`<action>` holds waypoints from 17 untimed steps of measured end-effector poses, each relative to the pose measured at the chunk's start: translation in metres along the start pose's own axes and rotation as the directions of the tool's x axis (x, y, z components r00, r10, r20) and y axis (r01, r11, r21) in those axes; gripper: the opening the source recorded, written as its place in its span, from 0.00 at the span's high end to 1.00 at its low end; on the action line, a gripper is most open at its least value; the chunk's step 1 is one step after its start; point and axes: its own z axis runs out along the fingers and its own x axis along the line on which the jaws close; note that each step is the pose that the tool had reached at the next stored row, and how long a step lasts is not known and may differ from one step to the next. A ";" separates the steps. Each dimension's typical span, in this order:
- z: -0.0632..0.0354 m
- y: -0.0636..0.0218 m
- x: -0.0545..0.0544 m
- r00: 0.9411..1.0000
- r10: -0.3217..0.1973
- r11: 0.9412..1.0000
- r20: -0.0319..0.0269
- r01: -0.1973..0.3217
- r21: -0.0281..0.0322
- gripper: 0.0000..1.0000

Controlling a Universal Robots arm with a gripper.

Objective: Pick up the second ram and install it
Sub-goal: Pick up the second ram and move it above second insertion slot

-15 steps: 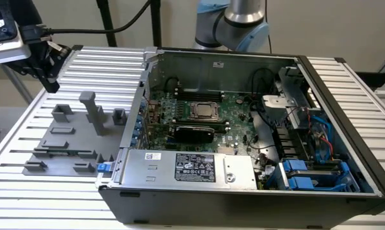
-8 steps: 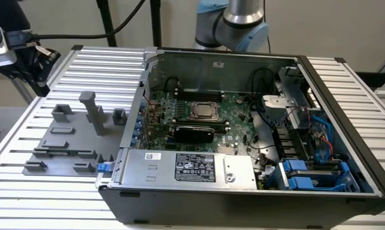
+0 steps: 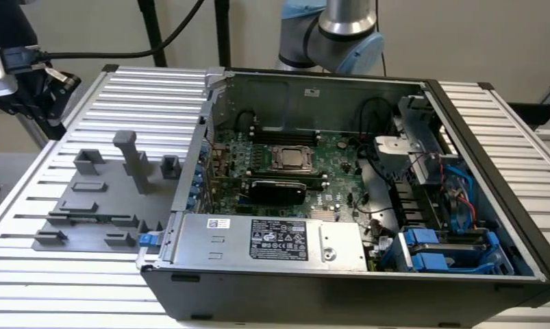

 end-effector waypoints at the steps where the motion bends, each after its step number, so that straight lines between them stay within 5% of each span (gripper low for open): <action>1: 0.0000 0.0000 0.000 1.000 0.000 1.000 0.000 0.000 0.000 1.00; 12: 0.0000 0.0000 0.000 1.000 0.000 1.000 0.000 0.000 0.000 1.00; 17: 0.0017 -0.0001 0.001 0.997 -0.077 0.997 -0.002 0.077 -0.001 1.00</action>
